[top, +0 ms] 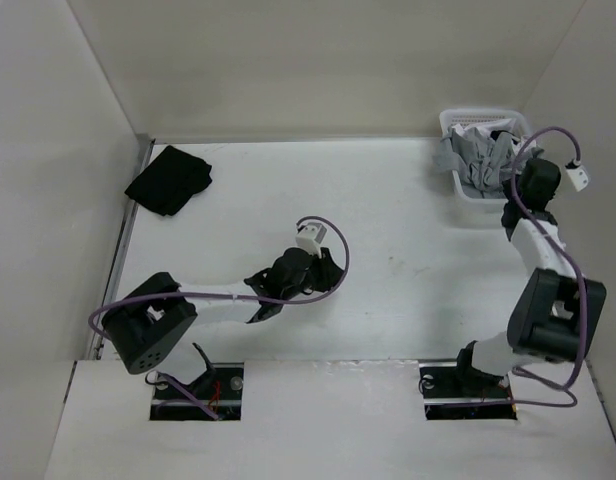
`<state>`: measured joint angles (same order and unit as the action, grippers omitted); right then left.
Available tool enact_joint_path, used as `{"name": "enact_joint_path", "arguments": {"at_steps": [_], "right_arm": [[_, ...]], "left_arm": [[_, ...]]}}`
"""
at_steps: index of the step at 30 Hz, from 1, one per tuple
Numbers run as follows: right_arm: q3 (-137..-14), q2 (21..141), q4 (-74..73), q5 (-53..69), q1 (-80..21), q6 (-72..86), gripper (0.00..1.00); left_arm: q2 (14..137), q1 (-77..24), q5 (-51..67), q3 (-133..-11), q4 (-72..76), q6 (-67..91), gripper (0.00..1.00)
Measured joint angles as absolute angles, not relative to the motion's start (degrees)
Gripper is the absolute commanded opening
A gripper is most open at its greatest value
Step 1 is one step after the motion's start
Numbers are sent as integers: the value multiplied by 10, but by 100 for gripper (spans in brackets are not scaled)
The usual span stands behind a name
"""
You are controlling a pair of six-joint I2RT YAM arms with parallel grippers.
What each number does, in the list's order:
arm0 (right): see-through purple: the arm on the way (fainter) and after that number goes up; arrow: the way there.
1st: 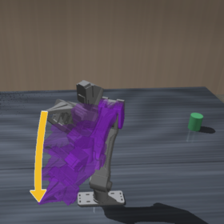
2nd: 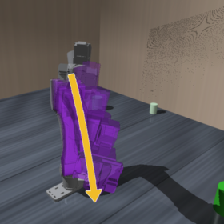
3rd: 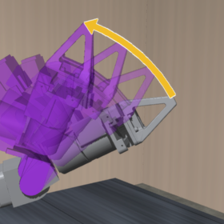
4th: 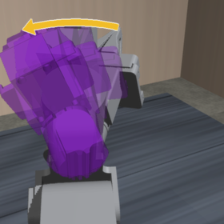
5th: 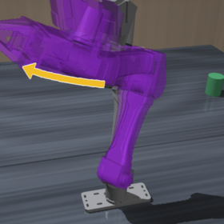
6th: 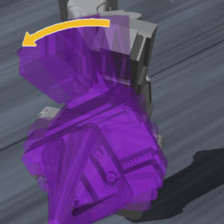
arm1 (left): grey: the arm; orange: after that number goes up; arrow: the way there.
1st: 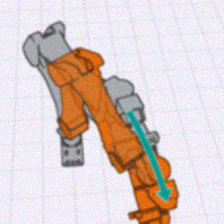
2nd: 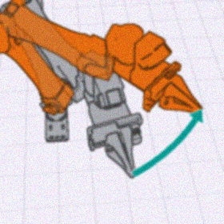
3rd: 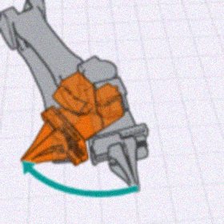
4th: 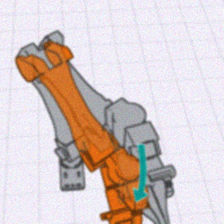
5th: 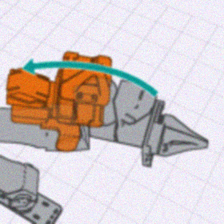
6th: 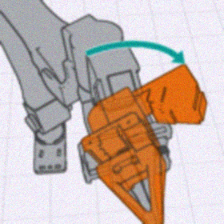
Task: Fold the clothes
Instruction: Grab the tank top from the pile
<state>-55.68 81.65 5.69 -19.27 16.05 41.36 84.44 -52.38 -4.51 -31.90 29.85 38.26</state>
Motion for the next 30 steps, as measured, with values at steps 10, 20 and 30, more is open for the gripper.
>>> {"name": "enact_joint_path", "arguments": {"at_steps": [10,20,30], "right_arm": [[-752,1042,20,-103,259,440,55],[-819,1116,16,-28,261,486,50],[-845,1140,-6,-28,243,500,30]], "left_arm": [[852,-503,-40,-310,339,381,44],[884,-486,-6,-310,357,399,44],[887,-469,8,-310,369,418,44]]}}
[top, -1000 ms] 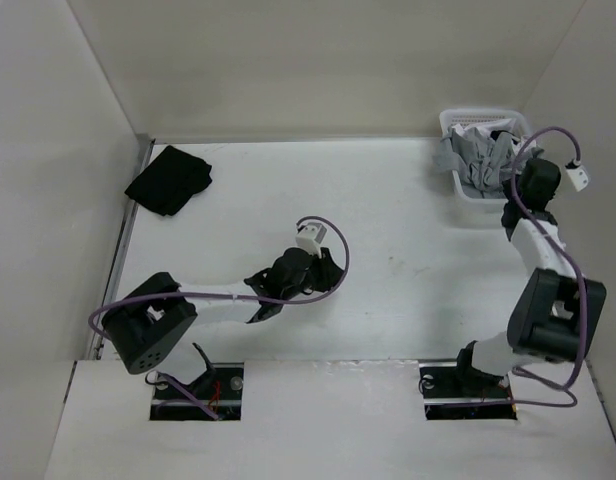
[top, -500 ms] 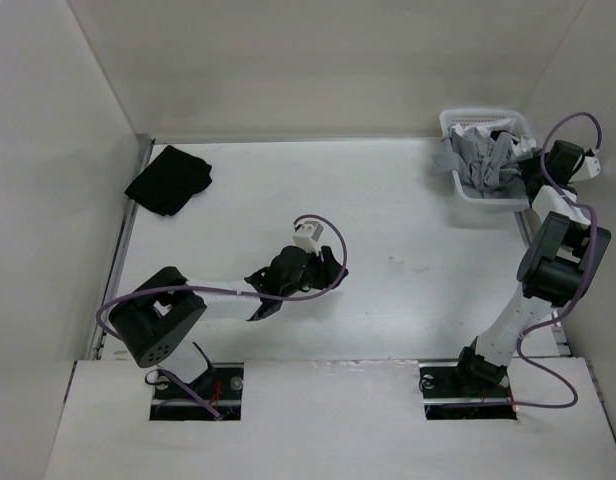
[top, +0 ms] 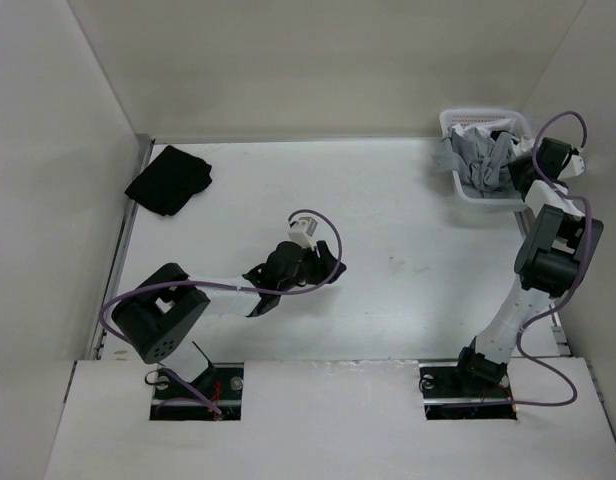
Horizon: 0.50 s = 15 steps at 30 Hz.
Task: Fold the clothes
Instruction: Grab the tank top from the pile
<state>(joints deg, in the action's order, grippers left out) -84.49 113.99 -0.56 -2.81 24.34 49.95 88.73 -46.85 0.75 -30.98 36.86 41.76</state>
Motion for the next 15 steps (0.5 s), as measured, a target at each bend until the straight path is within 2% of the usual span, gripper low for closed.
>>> {"name": "enact_joint_path", "arguments": {"at_steps": [4,5,7,12,15], "right_arm": [[-857,1161,-16,-36,234,504,18],[-857,1163,-20,-42,232,507,6],[-857,1163,-25,-47,230,508,0],[-844,1156,-5,-61,225,510,0],[-808,1110,15,-74,212,505,0]], "left_arm": [[887,-467,10,-310,371,420,44],[887,-465,11,-309,371,421,44],[887,-462,11,-309,372,422,44],[887,-454,12,-307,374,425,44],[887,-454,12,-307,376,425,44]]}}
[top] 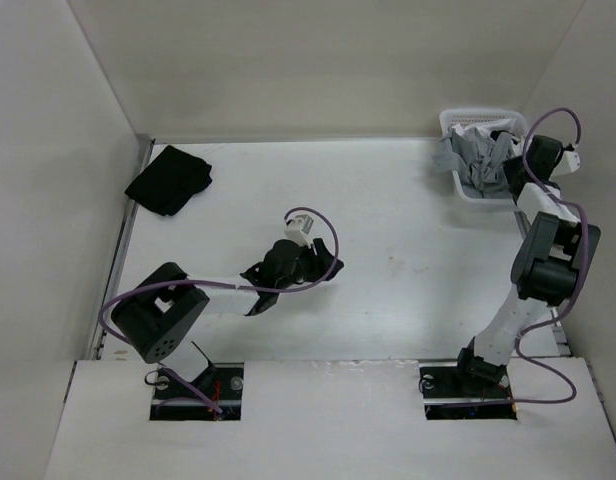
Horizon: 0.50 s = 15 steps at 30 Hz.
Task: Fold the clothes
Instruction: Grab the tank top from the pile, then move the tank top to the center of the board
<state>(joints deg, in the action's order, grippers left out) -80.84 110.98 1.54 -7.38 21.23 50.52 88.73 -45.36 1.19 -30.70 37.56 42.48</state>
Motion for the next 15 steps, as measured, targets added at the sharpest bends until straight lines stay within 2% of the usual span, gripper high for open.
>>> {"name": "enact_joint_path", "arguments": {"at_steps": [4,8,11,15], "right_arm": [[-775,1010,34,-96,177,483,0],[-790,859,59,-111,100,442,0],[-849,783,71,-120,24,398,0],[-973,728,80,-137,-137,310,0]], "left_arm": [[887,-451,12,-304,380,425,44],[877,-436,11,-288,381,426,43],[850,-413,11,-273,378,432,43],[782,-373,4,-256,371,442,43]]}}
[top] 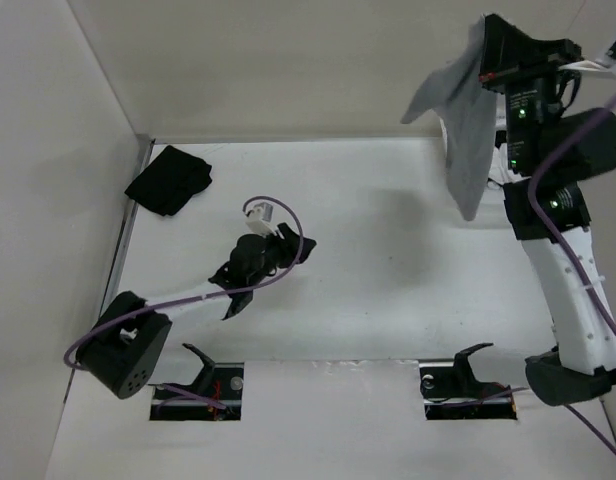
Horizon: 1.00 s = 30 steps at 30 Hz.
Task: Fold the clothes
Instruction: Move the tank top to the center of the board
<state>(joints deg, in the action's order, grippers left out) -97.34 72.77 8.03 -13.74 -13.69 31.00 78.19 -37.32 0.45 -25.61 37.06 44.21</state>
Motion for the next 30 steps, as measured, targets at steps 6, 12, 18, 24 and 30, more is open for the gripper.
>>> {"name": "enact_joint_path", "arguments": {"at_steps": [6,12,18,24,30], "right_arm": [[-1102,694,111,-142,-334,186,0],[-1058,658,140,-133,-460,121,1],[-901,690,160,-105,-392,181,1],[-867,847,143,-51,-333,285,3],[-960,1074,96,-25,-331,359,21]], "left_arm": [[649,-296,-19,-231,331,462,43],[499,-249,-61,-217,253,474,43],[468,-244,-82,-216,215,478,43],[492,-244,-87,-214,193,483,43],[498,-227,-87,-207,176,489,42]]}}
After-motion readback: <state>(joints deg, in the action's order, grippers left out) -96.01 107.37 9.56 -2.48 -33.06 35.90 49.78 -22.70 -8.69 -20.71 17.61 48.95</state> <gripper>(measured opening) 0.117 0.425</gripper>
